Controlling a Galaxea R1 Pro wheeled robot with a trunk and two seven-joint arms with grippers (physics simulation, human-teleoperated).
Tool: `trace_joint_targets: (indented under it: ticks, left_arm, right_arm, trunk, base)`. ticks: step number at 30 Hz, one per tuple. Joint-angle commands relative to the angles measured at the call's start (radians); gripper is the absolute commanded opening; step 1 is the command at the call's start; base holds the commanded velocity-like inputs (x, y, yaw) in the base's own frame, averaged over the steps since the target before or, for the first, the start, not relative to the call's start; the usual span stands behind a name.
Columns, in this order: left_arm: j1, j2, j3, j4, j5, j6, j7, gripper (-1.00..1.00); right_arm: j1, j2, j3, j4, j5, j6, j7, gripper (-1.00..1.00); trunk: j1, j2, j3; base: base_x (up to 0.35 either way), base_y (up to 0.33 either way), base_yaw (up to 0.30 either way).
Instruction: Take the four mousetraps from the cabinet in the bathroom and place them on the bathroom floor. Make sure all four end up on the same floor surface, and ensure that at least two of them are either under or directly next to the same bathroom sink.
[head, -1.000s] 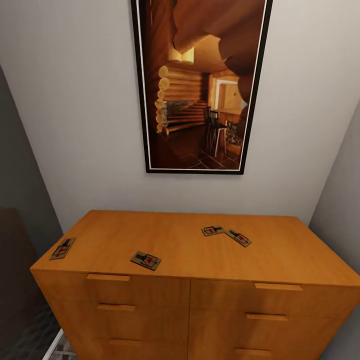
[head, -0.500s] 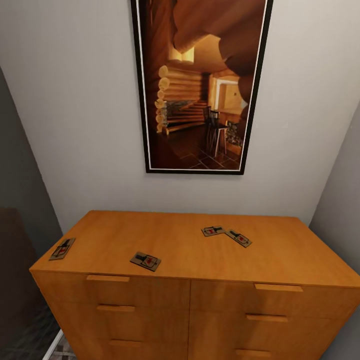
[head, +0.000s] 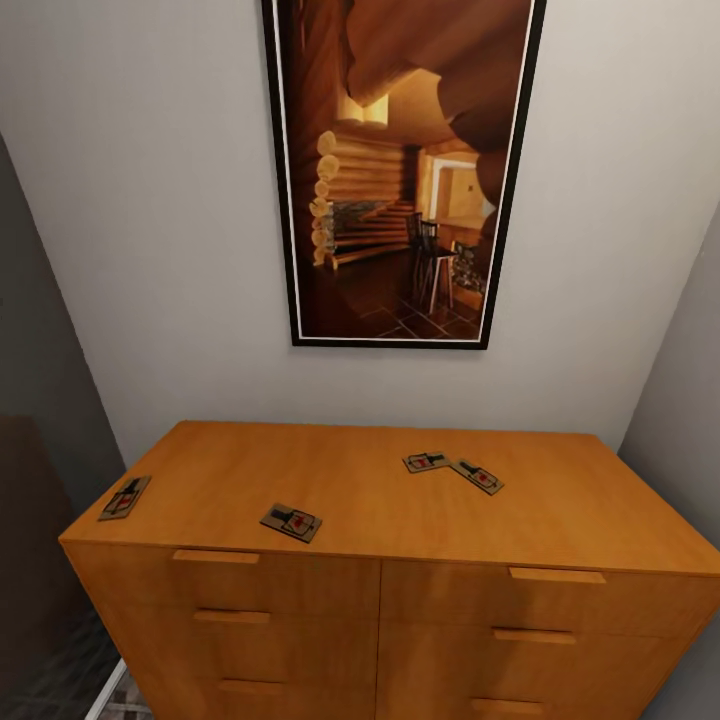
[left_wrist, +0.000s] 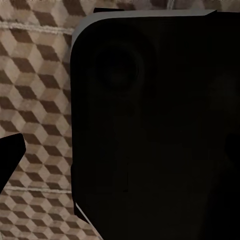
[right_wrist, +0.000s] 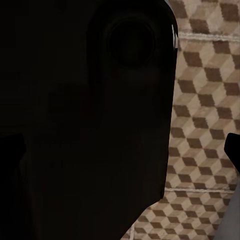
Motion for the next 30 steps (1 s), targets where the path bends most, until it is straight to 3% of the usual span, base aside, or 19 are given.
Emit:
trace_joint_targets:
  ticks: [1,6,30]
  left_arm:
    - [0.0,0.0,0.001,-0.001,0.003,-0.002,0.0,1.0]
    - [0.0,0.0,0.001,-0.001,0.003,-0.002,0.0,1.0]
    - [0.0,0.001,0.002,-0.001,0.006,-0.001,0.0,1.0]
  right_arm:
    - [0.0,0.0,0.001,0.0,0.0,-0.002,-0.001,1.0]
    - [0.0,0.0,0.001,0.0,0.0,-0.002,-0.001,1.0]
    - [0.0,0.0,0.001,0.0,0.0,-0.002,-0.001,1.0]
  trunk:
    - [0.0,0.0,-0.001]
    - [0.0,0.0,-0.001]
    - [-0.092,0.168,0.075]
  base:
    - [0.0,0.0,0.0]
    - [0.0,0.0,0.0]
    - [0.0,0.0,0.0]
